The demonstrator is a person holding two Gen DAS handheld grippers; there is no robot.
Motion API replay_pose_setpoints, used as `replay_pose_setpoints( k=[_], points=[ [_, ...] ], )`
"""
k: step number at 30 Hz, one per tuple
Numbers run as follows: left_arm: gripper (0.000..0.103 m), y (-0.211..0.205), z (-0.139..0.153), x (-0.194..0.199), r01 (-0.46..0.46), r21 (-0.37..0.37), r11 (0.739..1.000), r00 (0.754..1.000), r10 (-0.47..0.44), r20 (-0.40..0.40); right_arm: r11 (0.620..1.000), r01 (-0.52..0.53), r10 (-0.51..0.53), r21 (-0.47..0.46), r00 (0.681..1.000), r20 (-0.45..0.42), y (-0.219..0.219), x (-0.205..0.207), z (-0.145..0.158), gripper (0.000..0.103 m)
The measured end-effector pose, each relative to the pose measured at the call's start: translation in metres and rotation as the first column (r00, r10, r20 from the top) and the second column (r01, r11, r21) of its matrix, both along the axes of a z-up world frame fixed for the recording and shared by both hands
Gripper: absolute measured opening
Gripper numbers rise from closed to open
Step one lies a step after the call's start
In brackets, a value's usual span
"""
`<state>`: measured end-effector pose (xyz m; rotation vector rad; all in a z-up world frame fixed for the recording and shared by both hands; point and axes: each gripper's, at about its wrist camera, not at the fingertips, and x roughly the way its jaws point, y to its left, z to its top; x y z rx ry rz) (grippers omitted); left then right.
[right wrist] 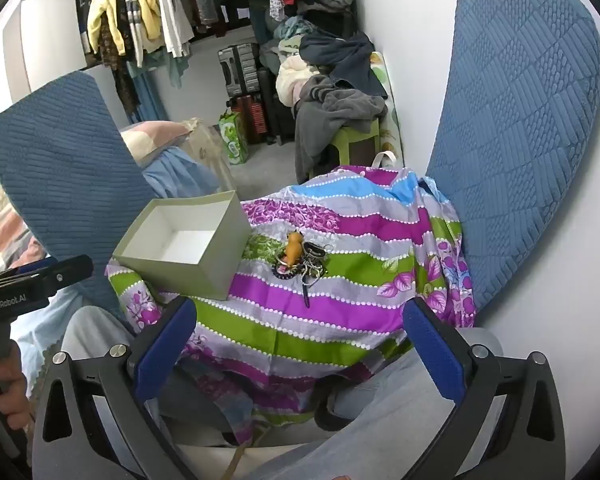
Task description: Organize jewelry
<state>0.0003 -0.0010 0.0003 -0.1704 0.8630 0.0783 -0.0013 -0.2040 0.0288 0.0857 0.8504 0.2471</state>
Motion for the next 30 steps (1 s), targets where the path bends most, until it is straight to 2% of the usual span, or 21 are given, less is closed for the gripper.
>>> replay_pose_setpoints(
  k=[5,6,15,30],
  points=[
    [0.092,-0.004,0.0,0.001,0.006,0.0,1.0,1.0,-0.006,0.004,1.0,-0.01,0.011,-0.015,1.0,0.004,0.001,-0.002,0.0,0.103],
    [0.092,-0.008,0.004,0.0,0.008,0.027,1.0,1.0,-0.009,0.009,1.0,-0.012,0.012,-0.016,1.0,0.002,0.0,-0.002,0.0,0.103],
    [0.092,-0.012,0.007,0.0,0.029,0.02,0.999,1.0,-0.029,0.001,1.0,-0.009,0.009,-0.013,1.0,0.0,-0.005,-0.003,-0.002,0.103],
    [0.092,-0.007,-0.002,-0.005,0.026,0.002,1.0,1.0,-0.026,-0.004,1.0,-0.013,0.012,-0.014,1.0,-0.011,0.001,-0.006,-0.005,0.103]
  ],
)
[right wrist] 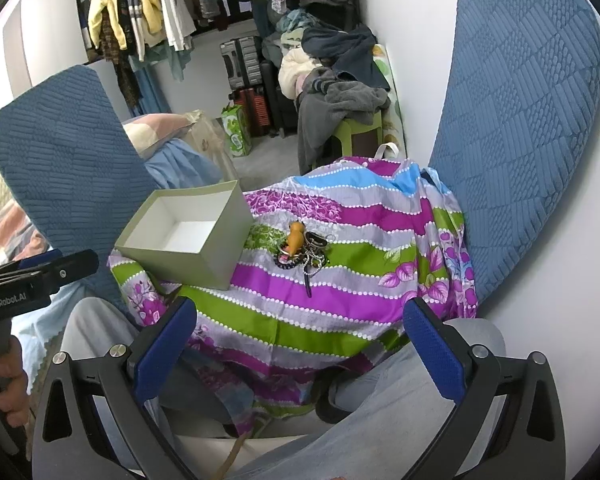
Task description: Organize jewelry
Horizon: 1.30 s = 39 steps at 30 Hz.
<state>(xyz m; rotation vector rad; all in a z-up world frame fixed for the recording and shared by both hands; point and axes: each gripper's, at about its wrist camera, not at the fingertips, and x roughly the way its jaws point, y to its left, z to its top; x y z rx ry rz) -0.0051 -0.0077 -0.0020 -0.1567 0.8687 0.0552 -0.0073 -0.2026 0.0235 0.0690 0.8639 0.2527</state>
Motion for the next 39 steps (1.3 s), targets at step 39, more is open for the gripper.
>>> replay_pose_setpoints(
  k=[39],
  points=[
    [0.092,-0.0067,-0.0046,-0.0009,0.002,-0.002,1.0,1.0,-0.002,-0.009,1.0,0.003,-0.003,0.004,1.0,-0.006,-0.0004,-0.0009,-0.0025,0.103]
  ],
)
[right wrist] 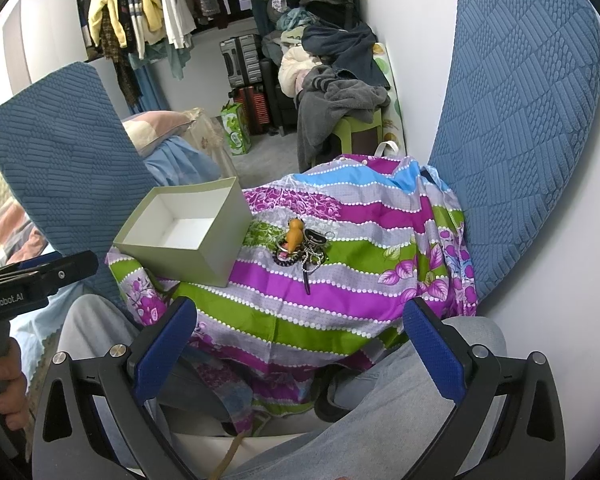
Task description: Organize jewelry
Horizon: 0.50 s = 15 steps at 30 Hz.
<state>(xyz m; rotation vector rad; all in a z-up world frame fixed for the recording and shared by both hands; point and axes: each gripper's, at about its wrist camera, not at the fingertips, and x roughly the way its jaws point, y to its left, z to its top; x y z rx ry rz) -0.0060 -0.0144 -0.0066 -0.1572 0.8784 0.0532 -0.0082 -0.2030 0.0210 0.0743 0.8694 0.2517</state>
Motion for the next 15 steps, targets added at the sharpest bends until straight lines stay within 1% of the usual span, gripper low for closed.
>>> replay_pose_setpoints(
  k=[9,15],
  points=[
    [0.092,0.001,-0.006,0.002,-0.004,-0.003,1.0,1.0,0.004,-0.019,1.0,0.0,0.0,0.0,1.0,-0.003,0.001,0.001,-0.001,0.103],
    [0.092,0.001,-0.012,0.007,0.002,-0.012,1.0,1.0,-0.002,-0.028,1.0,-0.017,0.017,-0.001,1.0,0.006,0.0,0.011,0.0,0.103]
  ],
)
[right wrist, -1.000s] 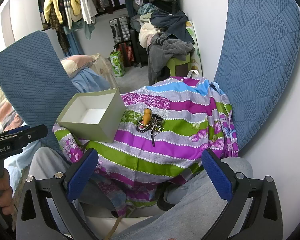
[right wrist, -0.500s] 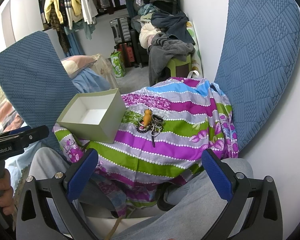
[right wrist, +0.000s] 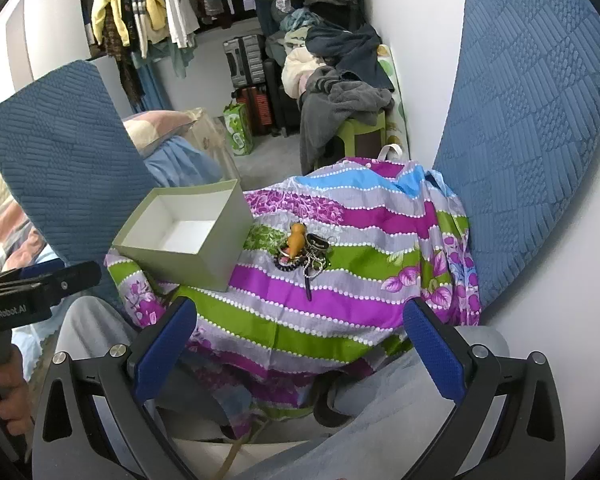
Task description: Organize jewelry
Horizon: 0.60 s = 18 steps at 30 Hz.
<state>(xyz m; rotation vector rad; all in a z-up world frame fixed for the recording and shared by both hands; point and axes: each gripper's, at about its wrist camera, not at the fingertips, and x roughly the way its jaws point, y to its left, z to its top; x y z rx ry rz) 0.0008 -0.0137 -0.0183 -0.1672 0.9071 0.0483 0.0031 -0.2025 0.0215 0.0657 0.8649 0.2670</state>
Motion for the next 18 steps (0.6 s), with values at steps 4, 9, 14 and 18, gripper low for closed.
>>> replay_pose_setpoints(
  k=[4,9,14,18],
  points=[
    [0.092,0.002,-0.006,0.011,0.003,0.008,1.0,1.0,-0.003,-0.013,1.0,0.005,-0.005,-0.007,1.0,0.012,0.0,0.007,-0.005,0.103],
    [0.092,0.009,-0.019,0.026,-0.003,-0.007,1.0,1.0,0.003,-0.031,1.0,0.001,-0.001,0.012,1.0,0.004,0.0,0.016,-0.02,0.103],
    [0.092,0.009,-0.034,0.045,0.021,-0.035,0.999,0.999,-0.022,-0.047,1.0,0.006,-0.006,0.028,1.0,-0.004,-0.003,0.027,-0.039,0.103],
    [0.092,0.002,-0.046,0.063,0.065,-0.073,0.995,0.996,-0.07,-0.058,0.999,0.015,-0.015,0.043,1.0,0.003,-0.008,0.037,-0.053,0.101]
  ],
)
